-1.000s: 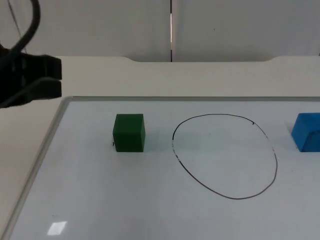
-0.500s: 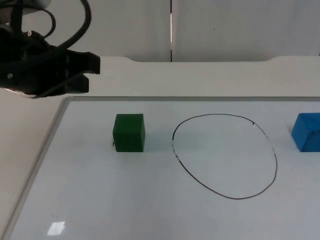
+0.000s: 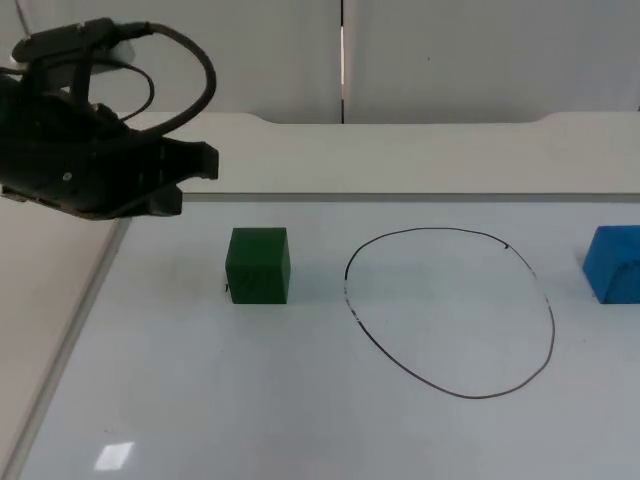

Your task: Push the two cubes into the marked area.

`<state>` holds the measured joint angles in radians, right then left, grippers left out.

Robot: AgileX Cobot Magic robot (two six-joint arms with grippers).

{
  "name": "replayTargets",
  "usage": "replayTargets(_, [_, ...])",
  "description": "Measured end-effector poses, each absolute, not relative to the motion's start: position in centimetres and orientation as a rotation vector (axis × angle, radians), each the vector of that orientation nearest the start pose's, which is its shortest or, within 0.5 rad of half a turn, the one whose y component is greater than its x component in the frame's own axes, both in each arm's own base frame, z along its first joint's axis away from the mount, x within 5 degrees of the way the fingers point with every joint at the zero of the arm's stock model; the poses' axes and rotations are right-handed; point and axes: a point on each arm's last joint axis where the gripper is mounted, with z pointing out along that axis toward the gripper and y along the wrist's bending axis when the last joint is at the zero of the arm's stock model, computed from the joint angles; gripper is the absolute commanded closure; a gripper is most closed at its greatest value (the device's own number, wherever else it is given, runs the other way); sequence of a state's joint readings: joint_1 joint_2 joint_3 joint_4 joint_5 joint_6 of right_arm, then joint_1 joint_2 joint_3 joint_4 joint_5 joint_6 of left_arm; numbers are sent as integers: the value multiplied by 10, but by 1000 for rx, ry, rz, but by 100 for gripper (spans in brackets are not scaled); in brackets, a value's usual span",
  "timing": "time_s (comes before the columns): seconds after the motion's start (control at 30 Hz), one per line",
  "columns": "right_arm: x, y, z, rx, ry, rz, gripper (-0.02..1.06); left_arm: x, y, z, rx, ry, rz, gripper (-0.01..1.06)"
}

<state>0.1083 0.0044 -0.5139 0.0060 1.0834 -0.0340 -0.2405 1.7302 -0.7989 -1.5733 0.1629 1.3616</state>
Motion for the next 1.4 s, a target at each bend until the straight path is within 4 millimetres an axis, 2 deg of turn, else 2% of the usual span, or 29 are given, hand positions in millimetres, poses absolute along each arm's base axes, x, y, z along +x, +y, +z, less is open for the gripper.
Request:
replayTargets(0.27, [-7,0,279,-147,2053,53,-1,321,-93,144,101,2464,-382,105])
replayTargets(0.6, [-7,0,279,-147,2053,53,-1,337,-94,116,85,2526,-338,105])
replayTargets(0.87, [-7,0,279,-147,2053,53,-1,343,-100,95,101,2577,-388,105])
replayTargets(1.23, [-7,0,279,-147,2053,53,-1,346,-106,81,116,2607,-455,105])
replayTargets(1.4, [-7,0,279,-147,2053,53,-1,348,-107,82,100,2602,-470,105])
